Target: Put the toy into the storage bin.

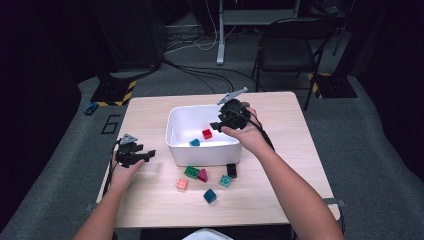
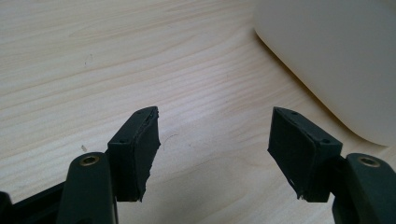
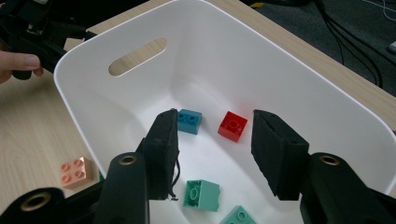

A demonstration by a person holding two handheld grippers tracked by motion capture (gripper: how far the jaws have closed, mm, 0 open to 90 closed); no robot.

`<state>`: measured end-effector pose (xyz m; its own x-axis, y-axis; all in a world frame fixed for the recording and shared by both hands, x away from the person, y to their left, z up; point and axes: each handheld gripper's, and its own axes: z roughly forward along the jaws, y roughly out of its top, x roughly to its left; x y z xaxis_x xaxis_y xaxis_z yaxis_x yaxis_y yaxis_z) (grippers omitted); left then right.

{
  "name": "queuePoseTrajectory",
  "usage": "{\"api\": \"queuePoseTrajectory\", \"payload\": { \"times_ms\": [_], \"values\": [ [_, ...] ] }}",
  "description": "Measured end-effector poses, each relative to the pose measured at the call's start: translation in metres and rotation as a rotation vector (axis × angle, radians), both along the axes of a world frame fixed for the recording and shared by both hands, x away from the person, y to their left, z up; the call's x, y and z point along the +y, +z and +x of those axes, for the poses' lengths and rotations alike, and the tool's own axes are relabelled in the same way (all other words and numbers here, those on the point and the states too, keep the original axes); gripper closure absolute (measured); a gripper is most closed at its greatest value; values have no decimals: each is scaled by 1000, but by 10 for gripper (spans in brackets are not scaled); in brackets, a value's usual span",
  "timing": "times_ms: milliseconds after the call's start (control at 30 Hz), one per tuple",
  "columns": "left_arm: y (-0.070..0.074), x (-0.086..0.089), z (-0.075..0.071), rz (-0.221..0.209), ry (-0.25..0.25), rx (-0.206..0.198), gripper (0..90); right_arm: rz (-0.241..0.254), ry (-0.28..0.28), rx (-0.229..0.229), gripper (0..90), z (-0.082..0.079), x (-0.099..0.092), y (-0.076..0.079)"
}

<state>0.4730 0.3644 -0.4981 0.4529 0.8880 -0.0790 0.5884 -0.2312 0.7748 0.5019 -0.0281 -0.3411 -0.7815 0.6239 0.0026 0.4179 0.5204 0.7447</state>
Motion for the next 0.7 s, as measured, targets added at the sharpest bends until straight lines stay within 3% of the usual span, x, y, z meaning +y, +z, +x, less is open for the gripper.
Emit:
{"api": "queuePoseTrajectory", "payload": {
  "times_ms": [400,700],
  "values": [
    [0,0,0,1,3,3,333,47,-5,-34,509,-35,-35,14],
    [0,0,0,2,4,4,333,67,-19,-38,508,-54,-59,9]
  ]
}}
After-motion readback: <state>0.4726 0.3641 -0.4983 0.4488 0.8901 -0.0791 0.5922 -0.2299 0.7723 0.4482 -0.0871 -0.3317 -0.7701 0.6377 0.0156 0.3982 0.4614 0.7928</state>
